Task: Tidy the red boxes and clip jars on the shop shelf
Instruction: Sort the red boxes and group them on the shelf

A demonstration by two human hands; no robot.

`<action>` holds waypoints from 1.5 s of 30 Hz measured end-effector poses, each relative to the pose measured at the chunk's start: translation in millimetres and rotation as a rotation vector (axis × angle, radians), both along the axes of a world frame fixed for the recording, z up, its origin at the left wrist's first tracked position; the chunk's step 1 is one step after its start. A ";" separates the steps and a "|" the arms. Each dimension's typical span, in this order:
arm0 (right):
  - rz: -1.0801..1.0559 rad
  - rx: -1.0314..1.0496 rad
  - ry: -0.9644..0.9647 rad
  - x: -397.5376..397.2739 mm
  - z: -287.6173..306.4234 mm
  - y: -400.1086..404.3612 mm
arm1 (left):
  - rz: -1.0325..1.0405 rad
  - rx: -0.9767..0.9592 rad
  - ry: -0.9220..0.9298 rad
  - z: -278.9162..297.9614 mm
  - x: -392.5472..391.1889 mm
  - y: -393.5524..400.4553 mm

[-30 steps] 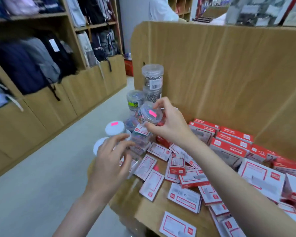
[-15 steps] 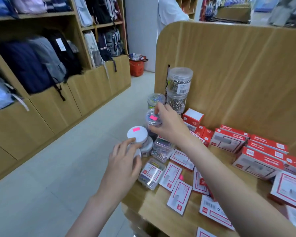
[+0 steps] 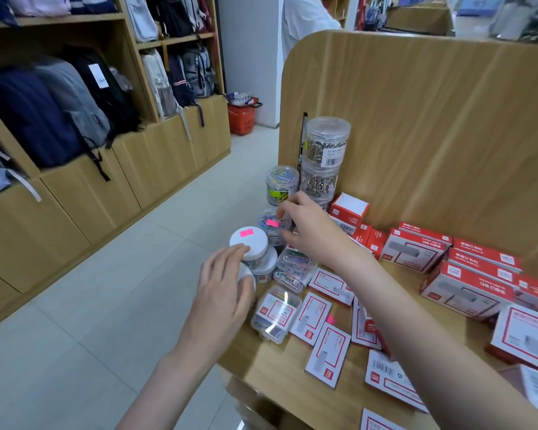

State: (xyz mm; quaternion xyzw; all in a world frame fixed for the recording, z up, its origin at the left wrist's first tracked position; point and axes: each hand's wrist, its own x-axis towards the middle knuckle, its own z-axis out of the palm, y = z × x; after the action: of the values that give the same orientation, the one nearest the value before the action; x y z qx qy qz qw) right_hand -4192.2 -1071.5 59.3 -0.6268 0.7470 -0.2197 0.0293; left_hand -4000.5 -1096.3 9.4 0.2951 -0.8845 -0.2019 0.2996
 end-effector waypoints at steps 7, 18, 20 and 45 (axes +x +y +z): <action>-0.011 -0.005 0.010 0.3 -3.6 -1.0 | -0.022 0.007 -0.015 0.6 -5.1 -11.0; -0.008 -0.176 -0.078 -1.8 3.9 18.4 | 0.013 -0.043 -0.044 -0.7 -6.6 -5.5; -0.013 -0.182 -0.106 -2.0 3.8 24.3 | 0.008 -0.034 -0.056 -1.6 -6.9 -5.5; -0.691 -0.291 0.005 -103.0 7.3 292.9 | -0.439 -0.184 0.085 29.1 -158.3 103.9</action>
State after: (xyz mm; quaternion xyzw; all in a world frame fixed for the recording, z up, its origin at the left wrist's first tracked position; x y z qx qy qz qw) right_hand -4295.2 -778.6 66.5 -0.3359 0.8755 -0.3190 -0.1376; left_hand -4158.8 -992.3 38.5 0.0585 -0.9287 -0.1932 0.3110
